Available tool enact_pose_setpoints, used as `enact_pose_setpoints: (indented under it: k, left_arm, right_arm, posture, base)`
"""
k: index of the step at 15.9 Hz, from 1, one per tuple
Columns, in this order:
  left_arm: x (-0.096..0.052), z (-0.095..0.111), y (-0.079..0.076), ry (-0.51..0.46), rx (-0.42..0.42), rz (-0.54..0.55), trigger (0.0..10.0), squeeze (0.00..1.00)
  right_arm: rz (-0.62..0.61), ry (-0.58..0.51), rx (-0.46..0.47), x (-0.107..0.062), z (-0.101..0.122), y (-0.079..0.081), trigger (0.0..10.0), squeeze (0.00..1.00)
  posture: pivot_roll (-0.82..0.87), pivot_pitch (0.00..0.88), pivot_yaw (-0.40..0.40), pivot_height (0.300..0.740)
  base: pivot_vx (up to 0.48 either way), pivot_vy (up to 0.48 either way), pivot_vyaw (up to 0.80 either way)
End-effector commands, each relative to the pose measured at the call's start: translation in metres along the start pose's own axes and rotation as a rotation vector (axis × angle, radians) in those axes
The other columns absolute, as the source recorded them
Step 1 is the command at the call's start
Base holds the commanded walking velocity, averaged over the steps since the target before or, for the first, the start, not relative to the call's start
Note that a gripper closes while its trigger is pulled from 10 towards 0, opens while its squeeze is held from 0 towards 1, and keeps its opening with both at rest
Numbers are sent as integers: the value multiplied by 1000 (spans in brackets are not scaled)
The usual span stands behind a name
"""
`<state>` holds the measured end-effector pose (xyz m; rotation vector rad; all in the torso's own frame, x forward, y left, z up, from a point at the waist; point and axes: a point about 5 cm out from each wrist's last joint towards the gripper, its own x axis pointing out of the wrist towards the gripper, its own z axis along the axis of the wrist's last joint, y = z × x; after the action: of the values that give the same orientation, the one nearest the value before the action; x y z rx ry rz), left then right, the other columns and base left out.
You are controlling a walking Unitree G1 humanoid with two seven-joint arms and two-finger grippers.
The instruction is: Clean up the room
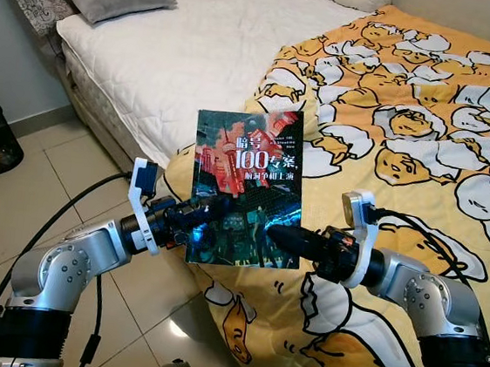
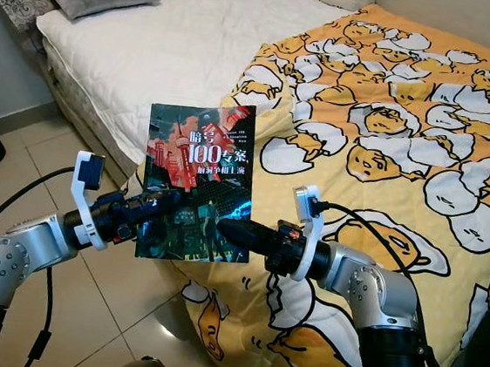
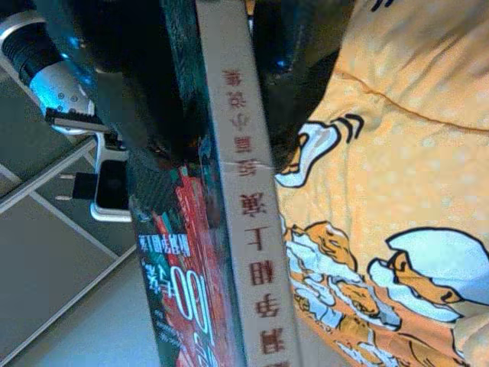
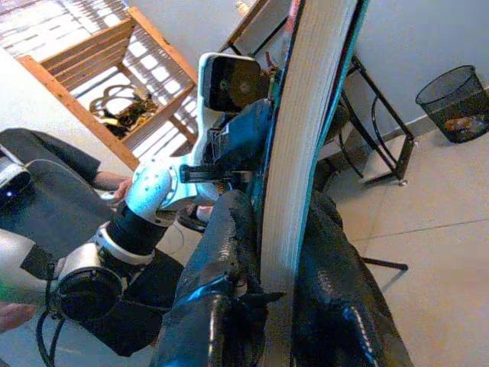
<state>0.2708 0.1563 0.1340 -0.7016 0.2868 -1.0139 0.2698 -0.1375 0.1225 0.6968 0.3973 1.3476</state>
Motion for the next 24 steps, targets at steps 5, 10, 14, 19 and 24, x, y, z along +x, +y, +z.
enact_pose_setpoints:
  k: [5, 10, 14, 19, 24]
  left_arm:
    - [3, 5, -7, -13, 18, -24, 0, 0]
    - [0, 15, -9, -58, 76, 23, 0, 0]
    - [-9, 26, -2, -16, 307, 261, 0, 0]
    - [-8, 26, 11, 40, 708, 661, 10000, 0]
    - [-5, 2, 12, 2, 776, 834, 10000, 0]
  right_arm:
    - [3, 2, -75, 12, 10, 1, 10000, 1000]
    - [-154, -91, -54, -4, 9, -12, 10000, 1000]
    - [-527, -221, -129, -44, 5, -31, 10000, 1000]
    - [-930, -312, -306, -43, 6, -34, 10000, 1000]
    - [-1202, -320, -503, -22, 0, -28, 10000, 0]
  posture:
    - [17, 0, 66, 740]
    - [19, 0, 65, 740]
    - [1, 0, 77, 740]
    - [-46, 0, 95, 740]
    - [-39, 0, 77, 740]
  base:
    - [0, 0, 0]
    - [0, 0, 0]
    - [0, 0, 0]
    - [0, 0, 0]
    - [0, 0, 0]
